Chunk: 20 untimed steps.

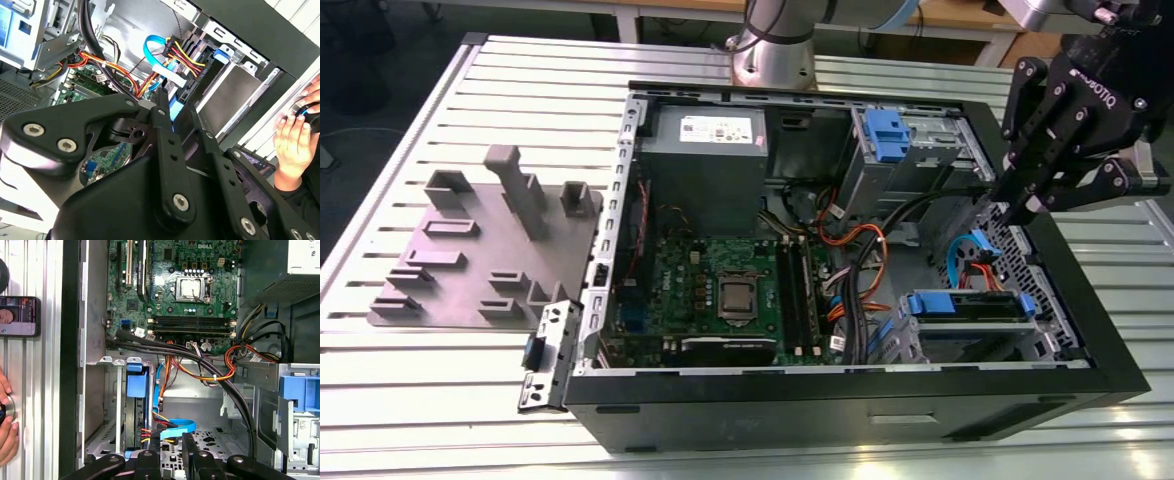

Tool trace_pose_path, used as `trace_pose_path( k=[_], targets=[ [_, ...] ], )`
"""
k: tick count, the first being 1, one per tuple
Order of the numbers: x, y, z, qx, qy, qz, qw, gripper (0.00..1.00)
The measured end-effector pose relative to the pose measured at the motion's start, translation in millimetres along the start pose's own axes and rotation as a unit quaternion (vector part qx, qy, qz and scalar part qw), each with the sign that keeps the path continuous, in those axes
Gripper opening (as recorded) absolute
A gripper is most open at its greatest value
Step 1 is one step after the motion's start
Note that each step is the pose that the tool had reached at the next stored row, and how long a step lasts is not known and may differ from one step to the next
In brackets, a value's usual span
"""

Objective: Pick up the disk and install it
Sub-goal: 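Insert the second disk wire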

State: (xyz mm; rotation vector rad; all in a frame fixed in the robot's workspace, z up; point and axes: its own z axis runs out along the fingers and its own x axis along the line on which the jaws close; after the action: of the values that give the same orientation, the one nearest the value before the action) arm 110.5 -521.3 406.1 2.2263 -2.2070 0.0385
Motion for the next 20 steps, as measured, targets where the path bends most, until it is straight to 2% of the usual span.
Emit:
trace_pose_path(
  k=[4,6,15,20],
  targets=[
    [0.0,0.1,0.0,0.0,0.0,0.0,1.0,0.31],
    [-0.1,5.8,0.2,-0.0001,0.0,0.0,1.0,0.31],
    [-0.1,7.0,0.2,0.0,0.0,0.0,1.0,0.31],
    [-0.1,-0.5,2.6,-0.0064,0.0,0.001,0.99998,0.31]
  ],
)
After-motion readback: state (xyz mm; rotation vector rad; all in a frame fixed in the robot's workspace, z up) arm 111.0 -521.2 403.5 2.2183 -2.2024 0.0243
